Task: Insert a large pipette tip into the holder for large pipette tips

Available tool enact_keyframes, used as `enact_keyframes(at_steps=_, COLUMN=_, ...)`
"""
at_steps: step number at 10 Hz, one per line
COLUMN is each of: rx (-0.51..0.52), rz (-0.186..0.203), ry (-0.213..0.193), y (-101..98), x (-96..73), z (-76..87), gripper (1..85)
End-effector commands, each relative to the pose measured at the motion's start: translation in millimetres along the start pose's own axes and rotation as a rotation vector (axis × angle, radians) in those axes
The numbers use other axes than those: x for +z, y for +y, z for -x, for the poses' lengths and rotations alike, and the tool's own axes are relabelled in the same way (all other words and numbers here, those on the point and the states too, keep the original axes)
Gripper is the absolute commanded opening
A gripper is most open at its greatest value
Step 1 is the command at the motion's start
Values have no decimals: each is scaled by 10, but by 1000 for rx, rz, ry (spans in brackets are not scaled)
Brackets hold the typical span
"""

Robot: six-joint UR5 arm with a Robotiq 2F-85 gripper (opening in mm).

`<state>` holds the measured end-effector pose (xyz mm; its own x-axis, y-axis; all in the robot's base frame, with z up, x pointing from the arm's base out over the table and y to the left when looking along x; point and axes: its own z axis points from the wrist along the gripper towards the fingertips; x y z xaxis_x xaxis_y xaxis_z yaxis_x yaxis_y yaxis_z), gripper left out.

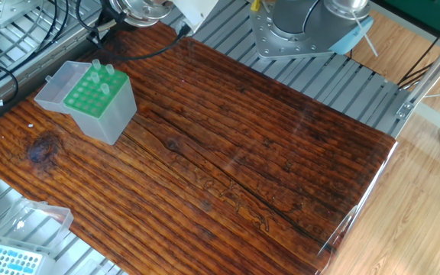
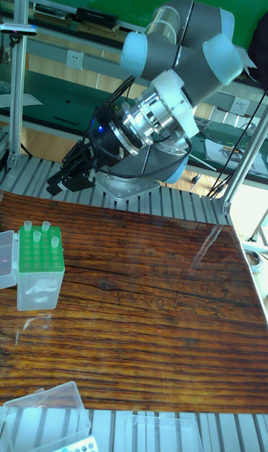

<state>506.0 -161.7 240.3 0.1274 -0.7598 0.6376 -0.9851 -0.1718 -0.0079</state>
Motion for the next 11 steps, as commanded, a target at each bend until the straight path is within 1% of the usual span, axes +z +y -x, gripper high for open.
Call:
enact_keyframes(at_steps=1, rx=281, rz=46, ry=-265, y=90, x=-252, z=390, gripper=273)
enact_keyframes(at_steps=2, rx=469, rz=59, ry=-367, y=56, x=-381, z=552, gripper=273)
enact_keyframes(at_steps=3, rx=683, rz=45, ry=-447, y=-76, x=-525, z=646, gripper=263)
enact_keyframes(at_steps=4, rx=981, rz=117, ry=-541, y=-136, x=-675, z=828, gripper=260)
enact_keyframes(at_steps=5, rx=1222, rz=270, ry=-662, y=-149, x=-859, z=1142, gripper=263)
enact_keyframes(at_steps=6, rx=1409, rz=431, ry=-758, y=-176, x=-1067, z=1405, gripper=260)
enact_keyframes(at_steps=7, rx=1533, rz=487, ry=-797, y=-290, x=-1135, z=1482, gripper=243)
enact_keyframes(at_steps=8, rx=1630, rz=449, ry=-809, y=-490, x=-1114, z=1495, gripper=187)
enact_keyframes(at_steps=9, rx=1695, rz=453, ry=-794, y=-569, x=-1132, z=1584, gripper=187)
enact_keyframes(at_steps=10, rx=1761, rz=489, ry=-784, y=-625, x=-1198, z=1731, gripper=187)
enact_keyframes(at_steps=11, rx=1803, rz=507, ry=-778, y=-682, x=-1240, z=1834, gripper=160)
